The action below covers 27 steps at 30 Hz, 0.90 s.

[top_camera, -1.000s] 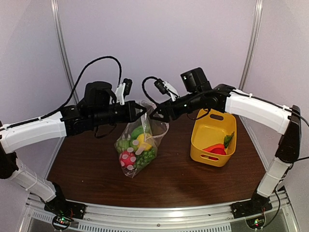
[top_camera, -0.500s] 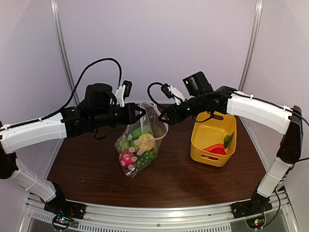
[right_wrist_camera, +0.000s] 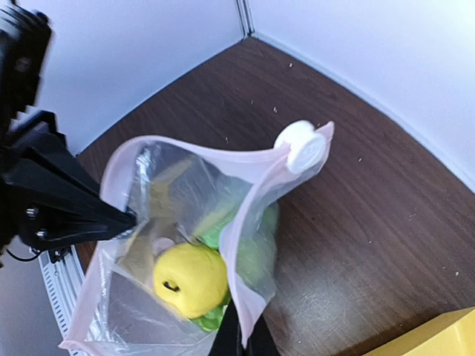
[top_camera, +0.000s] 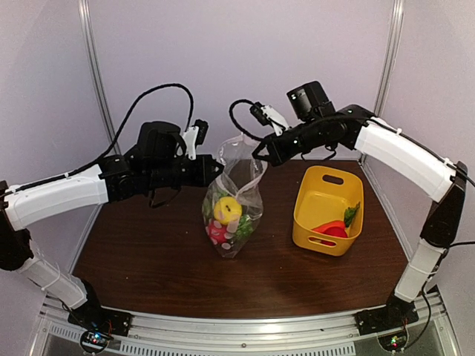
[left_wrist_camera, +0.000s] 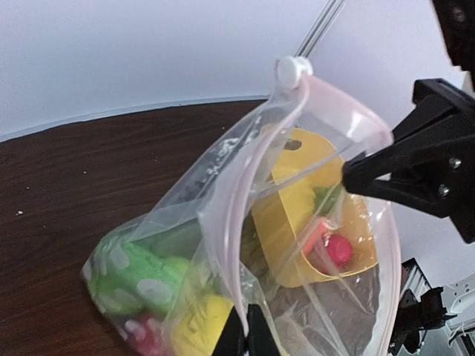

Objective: Place the food in the zip-top bag and seal the zipper
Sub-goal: Adjust the zipper food storage bag at the center of the board, then pick up the fake vegetable from the bin.

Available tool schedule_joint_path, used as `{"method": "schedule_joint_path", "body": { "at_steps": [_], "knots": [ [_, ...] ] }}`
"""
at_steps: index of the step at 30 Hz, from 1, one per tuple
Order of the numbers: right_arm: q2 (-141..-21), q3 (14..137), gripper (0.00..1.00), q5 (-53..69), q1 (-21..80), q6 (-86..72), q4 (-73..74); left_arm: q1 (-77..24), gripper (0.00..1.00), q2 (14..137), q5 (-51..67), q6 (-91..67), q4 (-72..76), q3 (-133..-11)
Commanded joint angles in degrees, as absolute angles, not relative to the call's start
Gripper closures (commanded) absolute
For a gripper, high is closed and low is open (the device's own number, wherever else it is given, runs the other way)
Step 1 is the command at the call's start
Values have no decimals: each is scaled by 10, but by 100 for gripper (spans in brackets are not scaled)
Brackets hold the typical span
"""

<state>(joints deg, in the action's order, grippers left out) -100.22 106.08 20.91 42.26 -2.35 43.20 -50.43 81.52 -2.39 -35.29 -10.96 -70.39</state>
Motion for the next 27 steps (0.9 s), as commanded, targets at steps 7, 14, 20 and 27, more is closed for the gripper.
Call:
{"method": "schedule_joint_path", "body": {
  "at_steps": [7, 14, 20, 27],
  "knots": [
    [-987, 1032, 100, 234, 402, -7, 424, -506, 100, 830, -77, -292, -184, -816],
    [-971, 1031, 70, 283, 354, 1, 433, -506, 100, 854, 0, -302, -153, -800],
    [-932, 974, 38, 352, 274, 96, 505, -506, 100, 866, 29, -308, -152, -790],
    [-891, 853, 35, 256, 200, 306, 605, -506, 100, 846, 17, -306, -143, -767]
  ]
}}
